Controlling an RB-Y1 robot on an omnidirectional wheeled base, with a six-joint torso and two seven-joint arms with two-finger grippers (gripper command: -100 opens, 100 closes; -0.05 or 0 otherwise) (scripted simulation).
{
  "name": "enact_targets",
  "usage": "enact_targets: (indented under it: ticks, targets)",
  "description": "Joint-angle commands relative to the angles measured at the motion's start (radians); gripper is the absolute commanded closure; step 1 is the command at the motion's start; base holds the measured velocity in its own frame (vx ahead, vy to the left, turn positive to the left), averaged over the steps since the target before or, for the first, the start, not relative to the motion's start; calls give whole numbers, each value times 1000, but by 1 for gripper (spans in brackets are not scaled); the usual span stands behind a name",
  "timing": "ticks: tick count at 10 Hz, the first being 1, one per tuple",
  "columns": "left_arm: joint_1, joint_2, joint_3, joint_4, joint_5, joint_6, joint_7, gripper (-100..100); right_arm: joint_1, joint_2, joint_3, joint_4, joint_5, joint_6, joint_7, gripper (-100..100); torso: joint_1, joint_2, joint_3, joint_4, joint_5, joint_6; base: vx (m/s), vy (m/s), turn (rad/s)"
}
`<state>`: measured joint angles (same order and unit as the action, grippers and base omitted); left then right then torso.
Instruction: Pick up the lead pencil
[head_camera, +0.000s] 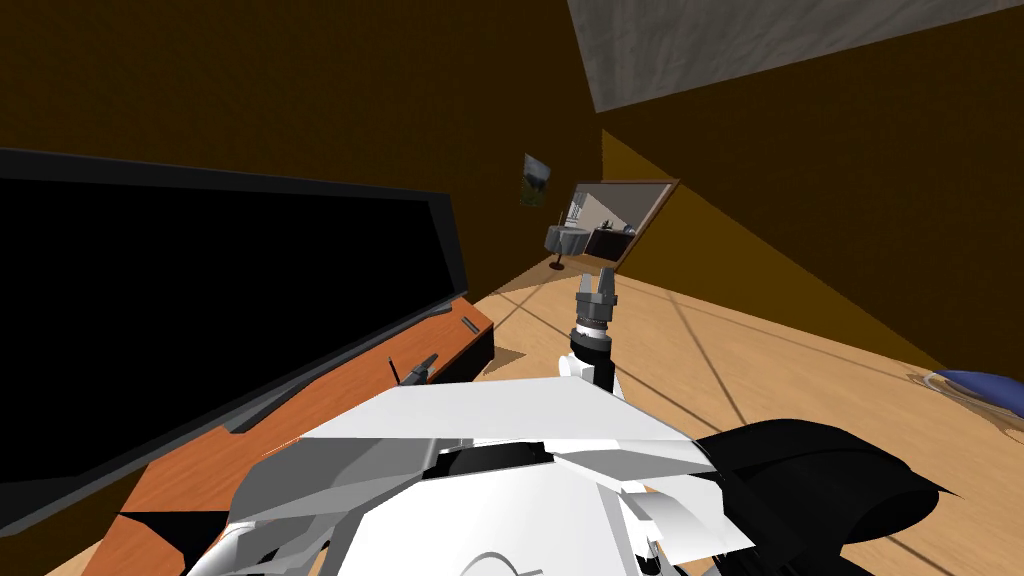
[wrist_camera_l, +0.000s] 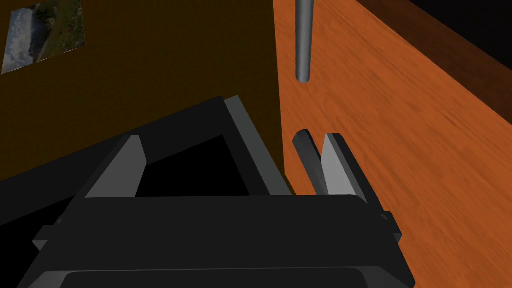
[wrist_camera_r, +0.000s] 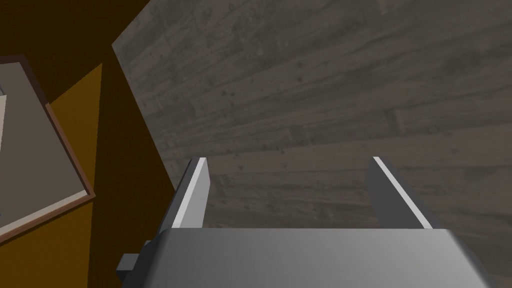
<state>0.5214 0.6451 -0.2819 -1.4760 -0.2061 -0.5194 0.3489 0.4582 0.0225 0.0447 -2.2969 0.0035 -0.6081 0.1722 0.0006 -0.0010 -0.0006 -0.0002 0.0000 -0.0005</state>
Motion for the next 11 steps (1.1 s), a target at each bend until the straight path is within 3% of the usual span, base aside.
enact_targets:
  ticks: [1,2,3,5,6,9,11]
  targets:
    - [-4,37,-29,50,-8,5,41,-100,0,0,0,0,0,0,0,0,0,0,0,0,0,0,22,14,-140]
    - [-4,37,-29,78,-8,5,41,-100,0,0,0,0,0,0,0,0,0,0,0,0,0,0,19,16,-84]
    - [-5,68,-55,106,-13,7,74,-100,0,0,0,0,0,0,0,0,0,0,0,0,0,0,21,16,-203]
    - [-5,68,-55,149,-13,7,74,-100,0,0,0,0,0,0,0,0,0,0,0,0,0,0,13,10,-29]
    - [-7,97,-80,187,-18,11,106,-100,0,0,0,0,0,0,0,0,0,0,0,0,0,0,19,0,-178]
    - [-9,125,-105,283,-21,16,138,-100,0,0,0,0,0,0,0,0,1,-1,0,0,0,0,22,16,-126]
    - [-15,176,-154,375,-24,30,194,-100,0,0,0,0,0,0,0,0,0,-1,-1,0,0,1,38,15,-244]
